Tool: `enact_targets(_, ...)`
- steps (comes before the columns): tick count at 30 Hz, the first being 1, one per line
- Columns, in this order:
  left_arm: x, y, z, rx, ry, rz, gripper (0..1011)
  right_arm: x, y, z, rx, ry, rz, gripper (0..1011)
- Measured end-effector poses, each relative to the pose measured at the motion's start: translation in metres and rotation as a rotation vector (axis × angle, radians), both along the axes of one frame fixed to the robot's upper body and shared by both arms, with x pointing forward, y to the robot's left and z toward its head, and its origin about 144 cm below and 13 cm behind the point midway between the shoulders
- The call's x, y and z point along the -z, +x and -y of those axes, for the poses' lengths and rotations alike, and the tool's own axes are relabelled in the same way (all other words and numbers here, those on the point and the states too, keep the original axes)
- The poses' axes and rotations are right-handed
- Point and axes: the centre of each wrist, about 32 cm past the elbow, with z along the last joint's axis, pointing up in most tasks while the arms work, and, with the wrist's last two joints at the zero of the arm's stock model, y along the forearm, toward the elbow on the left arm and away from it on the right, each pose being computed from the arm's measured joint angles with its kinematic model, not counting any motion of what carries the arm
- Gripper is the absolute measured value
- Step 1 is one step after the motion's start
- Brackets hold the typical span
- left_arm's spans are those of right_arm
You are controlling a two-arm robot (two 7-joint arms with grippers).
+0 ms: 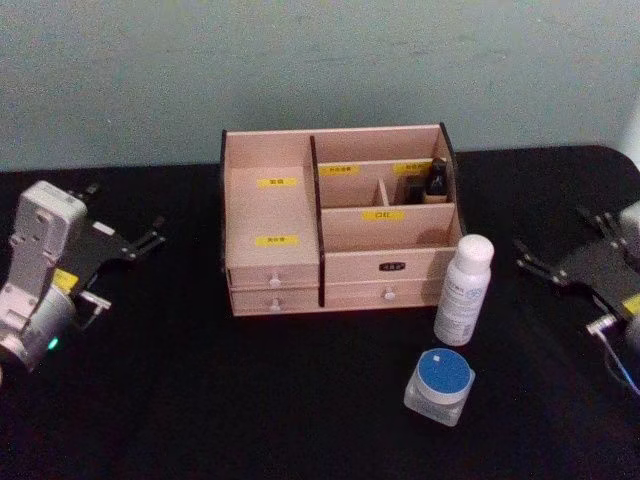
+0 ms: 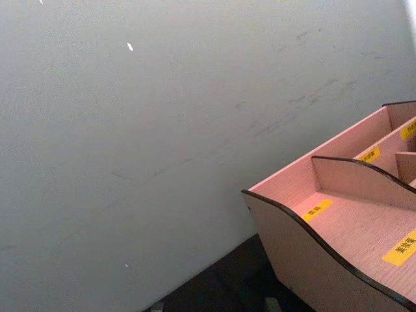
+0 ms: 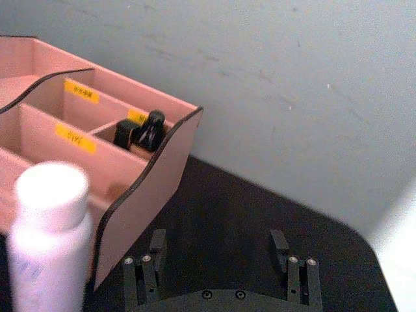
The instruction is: Pick up the facial cleanser and watermelon frost from the table and place them into the tiered storage box.
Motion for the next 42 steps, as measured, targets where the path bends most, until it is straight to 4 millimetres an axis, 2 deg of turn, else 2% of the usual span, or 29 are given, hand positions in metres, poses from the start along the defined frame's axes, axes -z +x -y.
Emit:
enact_targets(8, 0.0, 0.0, 0.0, 0.0, 0.0, 0.0, 1000, -0.009, -0.044, 0.015, -0.025, 0.025, -0.089, 1000)
enact_targets(16, 0.0, 0.0, 0.0, 0.0, 0.0, 0.0, 1001, -0.014, -0.067, 0.017, -0.103, 0.091, -0.176, 1000)
enact_targets(25, 0.0, 0.0, 0.0, 0.0, 0.0, 0.0, 1001, -0.012, -0.061, 0.002, -0.154, 0.155, -0.204, 1000)
enact_targets(32, 0.0, 0.0, 0.0, 0.0, 0.0, 0.0, 1001, -0.009, -0.042, -0.017, -0.167, 0.196, -0.218, 1000)
enact_targets(42, 0.0, 0.0, 0.0, 0.0, 0.0, 0.0, 1001, -0.007, -0.024, -0.029, -0.172, 0.205, -0.237, 1000)
